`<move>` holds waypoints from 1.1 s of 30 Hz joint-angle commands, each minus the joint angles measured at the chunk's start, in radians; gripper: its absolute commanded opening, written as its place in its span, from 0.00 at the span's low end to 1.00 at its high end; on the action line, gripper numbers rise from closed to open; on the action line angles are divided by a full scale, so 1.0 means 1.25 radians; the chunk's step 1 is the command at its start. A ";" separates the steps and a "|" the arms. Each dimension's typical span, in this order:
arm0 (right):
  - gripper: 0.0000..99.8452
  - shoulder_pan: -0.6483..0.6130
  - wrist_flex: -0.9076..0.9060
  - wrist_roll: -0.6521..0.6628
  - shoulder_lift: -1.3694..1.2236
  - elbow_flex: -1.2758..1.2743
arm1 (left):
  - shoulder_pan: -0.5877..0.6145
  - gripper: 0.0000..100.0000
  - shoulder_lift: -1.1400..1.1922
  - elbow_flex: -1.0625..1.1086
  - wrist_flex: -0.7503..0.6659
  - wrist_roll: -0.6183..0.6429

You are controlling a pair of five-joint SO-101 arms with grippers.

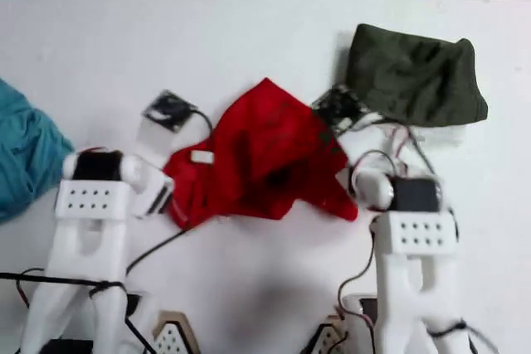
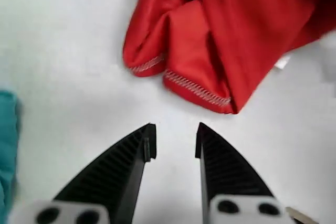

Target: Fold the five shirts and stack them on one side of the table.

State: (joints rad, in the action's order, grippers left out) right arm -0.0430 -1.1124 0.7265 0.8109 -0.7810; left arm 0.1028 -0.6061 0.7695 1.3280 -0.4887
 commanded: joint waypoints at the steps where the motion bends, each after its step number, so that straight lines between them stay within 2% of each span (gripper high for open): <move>1: 0.02 0.035 0.051 0.007 0.089 0.004 | -0.082 0.15 -0.015 0.001 -0.042 -0.023; 4: 0.02 0.037 0.046 0.006 0.109 0.000 | -0.129 0.15 -0.014 0.041 -0.110 -0.023; 9: 0.02 0.039 0.009 0.004 0.110 -0.001 | -0.136 0.17 0.109 0.060 -0.177 0.002; 12: 0.02 0.039 0.004 0.002 0.110 -0.001 | -0.140 0.21 0.220 0.014 -0.182 0.006; 16: 0.02 0.037 -0.001 0.002 0.110 -0.002 | -0.141 0.21 0.331 -0.045 -0.178 0.006; 23: 0.02 0.037 0.001 0.005 0.110 -0.023 | -0.141 0.21 0.437 -0.094 -0.184 0.006; 26: 0.02 0.037 0.004 0.006 0.110 -0.053 | -0.141 0.16 0.455 -0.102 -0.184 0.005; 29: 0.02 0.037 0.006 0.006 0.110 -0.070 | -0.140 0.02 0.460 -0.105 -0.184 0.006; 33: 0.02 0.037 0.034 0.002 0.112 -0.108 | -0.126 0.03 0.455 -0.134 -0.177 0.006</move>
State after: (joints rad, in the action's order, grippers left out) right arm -0.0046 -1.1063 0.7265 0.9152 -0.8991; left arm -0.0690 -0.0261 0.6651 1.1101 -0.4887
